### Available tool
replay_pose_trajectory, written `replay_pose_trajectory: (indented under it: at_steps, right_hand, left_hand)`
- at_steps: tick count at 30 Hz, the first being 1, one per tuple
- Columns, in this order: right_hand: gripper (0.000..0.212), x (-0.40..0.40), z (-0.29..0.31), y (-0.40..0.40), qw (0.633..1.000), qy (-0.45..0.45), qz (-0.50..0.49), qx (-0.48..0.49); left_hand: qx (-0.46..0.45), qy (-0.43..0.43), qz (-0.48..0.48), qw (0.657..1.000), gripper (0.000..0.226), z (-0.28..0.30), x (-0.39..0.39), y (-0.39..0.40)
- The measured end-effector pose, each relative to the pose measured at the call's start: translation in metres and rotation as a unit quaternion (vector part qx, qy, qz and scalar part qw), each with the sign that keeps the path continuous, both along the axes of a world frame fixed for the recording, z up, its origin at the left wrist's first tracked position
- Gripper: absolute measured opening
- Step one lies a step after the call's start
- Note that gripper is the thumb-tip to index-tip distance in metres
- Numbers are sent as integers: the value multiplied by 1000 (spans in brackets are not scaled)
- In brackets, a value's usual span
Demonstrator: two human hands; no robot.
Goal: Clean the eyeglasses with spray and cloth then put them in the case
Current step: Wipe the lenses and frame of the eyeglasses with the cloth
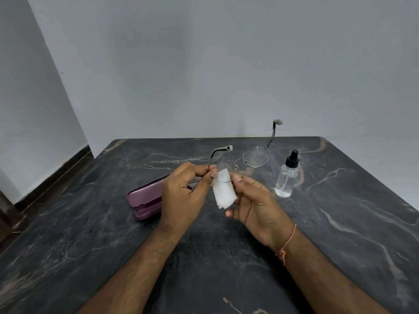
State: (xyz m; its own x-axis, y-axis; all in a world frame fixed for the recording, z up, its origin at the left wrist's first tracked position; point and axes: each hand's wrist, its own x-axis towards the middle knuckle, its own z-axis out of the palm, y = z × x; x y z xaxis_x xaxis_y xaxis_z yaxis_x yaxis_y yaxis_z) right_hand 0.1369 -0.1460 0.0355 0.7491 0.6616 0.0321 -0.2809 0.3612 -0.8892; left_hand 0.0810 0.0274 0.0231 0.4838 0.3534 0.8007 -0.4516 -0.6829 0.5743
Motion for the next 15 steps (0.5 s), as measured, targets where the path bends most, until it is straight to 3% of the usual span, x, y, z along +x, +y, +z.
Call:
replay_pose_trajectory:
  at_steps: [3, 9, 15]
  right_hand:
    - [21, 1, 0, 1, 1000, 7, -26, 3]
    - [39, 3, -1, -1, 999, -5, -10, 32]
    - [28, 1, 0, 0, 1000, 6, 25, -12]
  left_hand:
    - [1, -2, 1, 1000, 11, 0, 0, 0]
    - [5, 4, -7, 1000, 12, 1, -1, -1]
    - [-8, 3, -1, 1000, 10, 0, -1, 1]
